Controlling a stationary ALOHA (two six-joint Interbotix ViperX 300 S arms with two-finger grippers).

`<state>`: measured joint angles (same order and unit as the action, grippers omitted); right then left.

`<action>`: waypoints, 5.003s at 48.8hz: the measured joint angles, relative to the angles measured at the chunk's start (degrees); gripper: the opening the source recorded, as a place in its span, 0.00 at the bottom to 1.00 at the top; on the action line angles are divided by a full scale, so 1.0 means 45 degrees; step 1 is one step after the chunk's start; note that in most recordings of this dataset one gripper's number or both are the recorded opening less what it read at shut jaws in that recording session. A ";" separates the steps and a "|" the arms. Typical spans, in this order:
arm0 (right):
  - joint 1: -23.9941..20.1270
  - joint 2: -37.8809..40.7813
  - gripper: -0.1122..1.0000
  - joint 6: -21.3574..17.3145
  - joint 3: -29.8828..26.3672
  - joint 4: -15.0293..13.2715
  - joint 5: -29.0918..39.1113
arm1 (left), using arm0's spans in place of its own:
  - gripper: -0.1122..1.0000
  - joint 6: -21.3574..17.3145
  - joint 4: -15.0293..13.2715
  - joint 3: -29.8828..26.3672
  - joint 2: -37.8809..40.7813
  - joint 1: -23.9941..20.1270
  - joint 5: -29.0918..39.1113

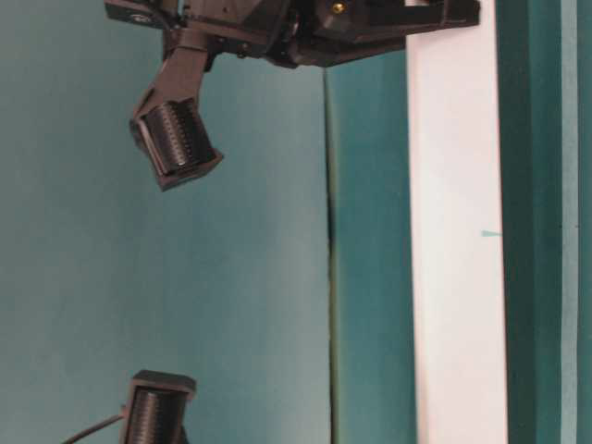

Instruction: Lift a wooden board with both hands.

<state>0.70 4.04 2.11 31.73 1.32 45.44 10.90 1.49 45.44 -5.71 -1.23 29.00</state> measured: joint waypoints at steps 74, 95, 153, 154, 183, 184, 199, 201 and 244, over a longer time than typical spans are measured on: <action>-0.0449 0.0508 0.29 0.0000 0.0820 0.0371 -0.1758 | 0.26 0.0117 0.0020 0.0098 0.1055 0.0332 -0.0977; -0.0449 0.0430 0.29 -0.0117 0.1055 0.0410 -0.2578 | 0.26 0.0117 0.0020 0.0488 0.0938 0.0352 -0.1836; 0.0000 -0.1367 0.94 -0.0625 0.0762 0.0391 -0.2324 | 0.98 -0.0371 -0.0039 0.0430 -0.1230 0.0508 -0.1465; 0.0059 -0.1582 0.94 -0.0664 0.0762 0.0391 -0.2324 | 0.98 -0.0430 -0.0039 0.0410 -0.1426 0.0508 -0.1465; 0.0508 -0.5918 0.94 -0.0840 0.1953 0.0234 -0.4844 | 0.98 -0.1035 -0.0039 0.0918 -0.6445 0.0430 -0.2168; 0.0508 -0.6035 0.94 -0.0840 0.2051 0.0234 -0.5137 | 0.98 -0.1152 -0.0039 0.0918 -0.6582 0.0430 -0.2246; 0.0508 -0.7695 0.94 -0.0859 0.3281 0.0215 -0.7441 | 0.97 -0.2090 -0.0039 0.1016 -0.8184 0.0430 -0.3125; 0.0508 -0.7832 0.94 -0.0859 0.3398 0.0215 -0.7520 | 0.97 -0.2090 -0.0039 0.1035 -0.8340 0.0430 -0.3203; 0.0273 -0.9004 0.94 -0.0879 0.4004 0.0215 -0.9531 | 0.97 -0.2012 -0.0039 0.1133 -0.8750 0.0449 -0.5215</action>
<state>1.93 -36.47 -1.85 49.75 2.29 2.55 1.85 1.32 50.54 -45.09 0.79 5.54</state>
